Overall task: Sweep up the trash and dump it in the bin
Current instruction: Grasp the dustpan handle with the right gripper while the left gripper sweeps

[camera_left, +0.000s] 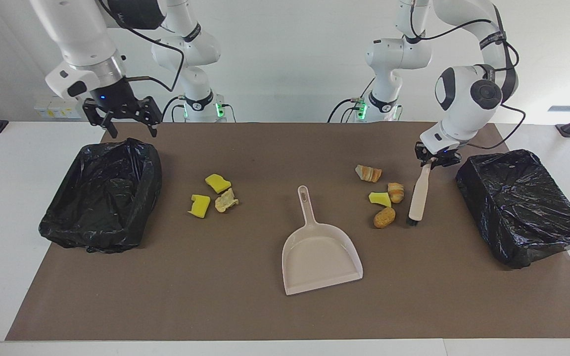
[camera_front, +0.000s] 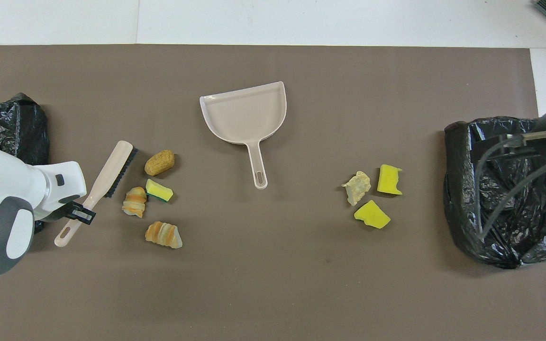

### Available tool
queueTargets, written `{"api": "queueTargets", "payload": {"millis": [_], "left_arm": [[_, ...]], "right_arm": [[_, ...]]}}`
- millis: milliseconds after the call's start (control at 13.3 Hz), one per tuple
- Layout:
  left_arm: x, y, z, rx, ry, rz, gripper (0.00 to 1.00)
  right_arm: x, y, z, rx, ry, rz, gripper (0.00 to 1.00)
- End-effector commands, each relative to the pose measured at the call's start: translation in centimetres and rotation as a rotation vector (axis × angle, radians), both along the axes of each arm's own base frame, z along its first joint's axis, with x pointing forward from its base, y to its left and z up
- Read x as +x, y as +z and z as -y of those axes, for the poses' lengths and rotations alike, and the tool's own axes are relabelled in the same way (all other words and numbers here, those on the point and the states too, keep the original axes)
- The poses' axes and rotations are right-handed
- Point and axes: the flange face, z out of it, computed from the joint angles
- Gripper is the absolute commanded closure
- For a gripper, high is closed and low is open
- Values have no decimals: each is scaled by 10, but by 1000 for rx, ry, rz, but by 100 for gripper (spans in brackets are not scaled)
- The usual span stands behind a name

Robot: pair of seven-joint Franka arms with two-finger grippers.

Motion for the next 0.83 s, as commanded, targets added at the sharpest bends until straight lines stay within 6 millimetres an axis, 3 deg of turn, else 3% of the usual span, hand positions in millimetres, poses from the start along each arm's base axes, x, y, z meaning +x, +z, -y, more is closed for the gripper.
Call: {"api": "queueTargets", "payload": {"millis": [0, 151, 301, 452, 602, 753], "left_arm": [[29, -11, 20, -8, -18, 29, 100], [42, -13, 36, -7, -51, 36, 100], [41, -16, 63, -15, -199, 29, 100], [34, -17, 64, -24, -336, -14, 100], [31, -16, 70, 20, -430, -45, 100], [21, -16, 75, 50, -544, -115, 100]], "right_arm": [[19, -43, -66, 19, 79, 12, 0], [41, -81, -118, 121, 75, 35, 0], [44, -123, -187, 127, -20, 14, 0], [38, -157, -243, 108, -32, -11, 0], [36, -186, -274, 110, -15, -38, 0], [23, -223, -321, 103, 25, -35, 0]]}}
